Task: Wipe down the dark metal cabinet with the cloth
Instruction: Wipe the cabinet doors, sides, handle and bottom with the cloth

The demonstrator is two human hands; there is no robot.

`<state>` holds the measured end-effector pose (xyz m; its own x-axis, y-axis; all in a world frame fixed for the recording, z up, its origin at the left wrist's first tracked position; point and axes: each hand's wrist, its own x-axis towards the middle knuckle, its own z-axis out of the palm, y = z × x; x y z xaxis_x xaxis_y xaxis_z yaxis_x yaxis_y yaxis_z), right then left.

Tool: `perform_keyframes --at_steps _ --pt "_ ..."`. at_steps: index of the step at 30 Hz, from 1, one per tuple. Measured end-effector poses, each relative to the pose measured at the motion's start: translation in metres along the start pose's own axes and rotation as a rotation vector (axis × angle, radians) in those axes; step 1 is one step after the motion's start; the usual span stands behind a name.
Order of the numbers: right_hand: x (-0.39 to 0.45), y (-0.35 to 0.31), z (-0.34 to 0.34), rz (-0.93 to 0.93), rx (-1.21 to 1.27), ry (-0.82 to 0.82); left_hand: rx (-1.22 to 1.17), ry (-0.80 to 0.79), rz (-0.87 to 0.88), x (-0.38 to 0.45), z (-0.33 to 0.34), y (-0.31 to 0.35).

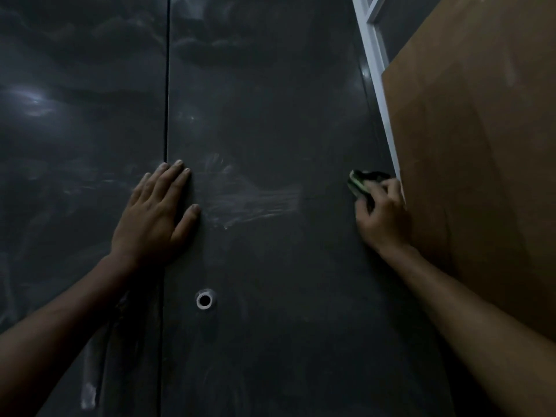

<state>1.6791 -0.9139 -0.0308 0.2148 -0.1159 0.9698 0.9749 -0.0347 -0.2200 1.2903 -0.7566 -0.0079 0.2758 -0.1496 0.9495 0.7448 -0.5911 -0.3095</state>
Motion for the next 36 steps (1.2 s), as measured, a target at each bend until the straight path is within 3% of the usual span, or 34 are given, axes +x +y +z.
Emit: perform_keyframes --at_steps 2,4,6,8,11,13,14,17,20,22,25,27,30,33,34,36 --pt "0.012 -0.047 0.015 0.033 0.017 0.02 -0.001 0.002 0.011 -0.001 -0.001 -0.001" --pt "-0.003 -0.076 0.026 -0.169 0.087 -0.028 0.001 0.004 0.011 -0.001 -0.002 -0.002" --pt "-0.032 -0.066 0.022 -0.408 0.124 -0.143 0.0 0.006 0.01 -0.001 -0.001 -0.003" --pt "-0.04 -0.035 0.01 -0.521 0.098 -0.19 0.001 0.012 0.014 0.001 0.0 -0.003" --pt "-0.002 -0.018 0.009 -0.301 0.059 -0.063 0.011 0.028 0.009 0.0 0.001 -0.002" --pt "0.026 -0.047 0.025 -0.064 0.063 0.022 0.004 0.026 0.007 -0.001 0.002 -0.002" --pt "0.028 -0.073 0.032 -0.033 0.076 0.023 0.001 0.022 0.007 -0.001 0.001 -0.002" --pt "-0.004 -0.129 0.042 -0.323 0.151 -0.064 -0.016 0.017 0.021 -0.002 -0.002 -0.004" --pt "-0.037 -0.105 0.027 -0.663 0.169 -0.223 -0.029 0.025 0.029 -0.002 -0.001 -0.005" --pt "-0.025 -0.081 0.017 -0.621 0.127 -0.181 -0.032 0.018 0.023 -0.001 0.0 -0.004" --pt "0.017 -0.092 0.028 -0.214 0.105 -0.028 -0.056 0.032 0.017 -0.001 0.0 -0.003" --pt "0.03 -0.137 0.041 -0.067 0.119 -0.03 -0.152 0.066 -0.019 -0.002 -0.004 -0.003" --pt "0.003 -0.188 0.052 -0.304 0.182 -0.091 -0.358 0.087 -0.121 -0.001 -0.015 -0.003" --pt "-0.033 -0.167 0.04 -0.632 0.176 -0.222 -0.282 0.022 -0.072 -0.002 -0.025 -0.014" --pt "-0.033 -0.154 0.036 -0.672 0.158 -0.218 -0.212 0.005 -0.033 -0.003 -0.027 -0.02" --pt "-0.017 -0.139 0.034 -0.552 0.124 -0.146 -0.101 -0.02 -0.004 -0.009 -0.03 -0.027"
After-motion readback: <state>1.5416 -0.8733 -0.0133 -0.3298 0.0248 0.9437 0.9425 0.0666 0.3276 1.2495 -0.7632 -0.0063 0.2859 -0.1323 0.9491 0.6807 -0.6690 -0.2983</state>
